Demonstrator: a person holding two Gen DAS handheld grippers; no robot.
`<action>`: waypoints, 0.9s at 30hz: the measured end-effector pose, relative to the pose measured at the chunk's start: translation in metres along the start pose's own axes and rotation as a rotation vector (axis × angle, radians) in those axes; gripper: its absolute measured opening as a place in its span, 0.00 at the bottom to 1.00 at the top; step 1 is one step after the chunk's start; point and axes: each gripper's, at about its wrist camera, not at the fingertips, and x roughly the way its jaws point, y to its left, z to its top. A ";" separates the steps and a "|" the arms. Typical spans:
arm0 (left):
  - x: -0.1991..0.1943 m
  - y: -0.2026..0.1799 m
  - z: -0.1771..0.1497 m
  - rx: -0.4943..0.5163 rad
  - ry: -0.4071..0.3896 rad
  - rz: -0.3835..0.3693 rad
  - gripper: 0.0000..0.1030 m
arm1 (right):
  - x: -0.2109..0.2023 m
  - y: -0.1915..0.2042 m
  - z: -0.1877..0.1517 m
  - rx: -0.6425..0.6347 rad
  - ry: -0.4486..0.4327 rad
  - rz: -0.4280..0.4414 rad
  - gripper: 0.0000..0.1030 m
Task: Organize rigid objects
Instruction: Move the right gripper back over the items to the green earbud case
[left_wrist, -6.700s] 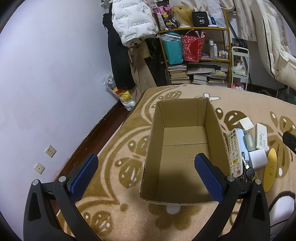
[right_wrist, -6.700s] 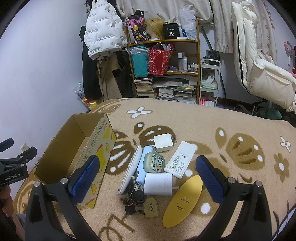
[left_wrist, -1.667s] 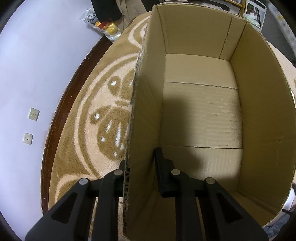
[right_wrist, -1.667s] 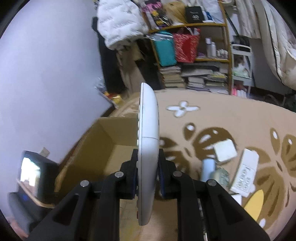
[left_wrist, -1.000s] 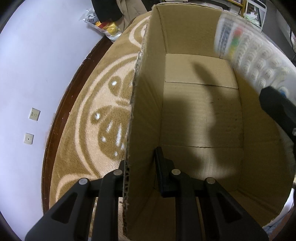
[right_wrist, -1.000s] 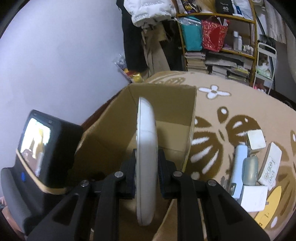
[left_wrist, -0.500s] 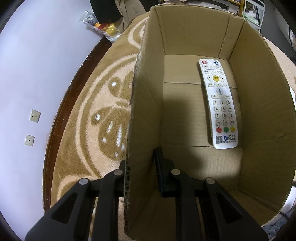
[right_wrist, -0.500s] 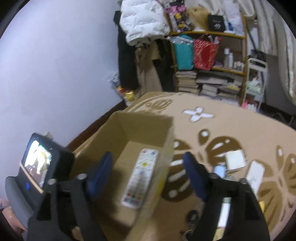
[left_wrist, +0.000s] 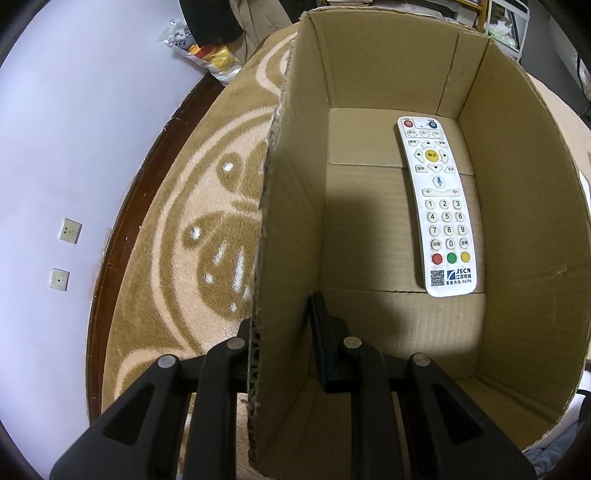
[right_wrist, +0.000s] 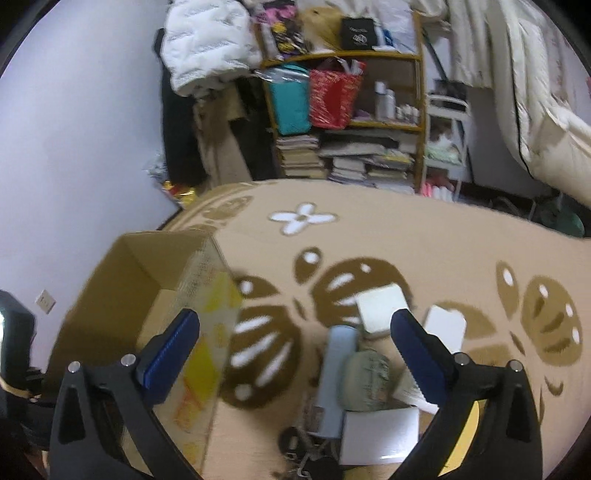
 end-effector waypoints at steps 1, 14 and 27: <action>0.000 0.000 0.000 0.000 0.000 0.000 0.18 | 0.003 -0.006 -0.001 0.017 0.009 -0.006 1.00; -0.001 -0.004 0.000 0.008 -0.002 0.007 0.18 | 0.039 -0.054 -0.027 0.188 0.145 -0.015 0.96; -0.003 -0.005 0.000 0.007 -0.006 0.010 0.19 | 0.050 -0.071 -0.037 0.265 0.199 -0.018 0.81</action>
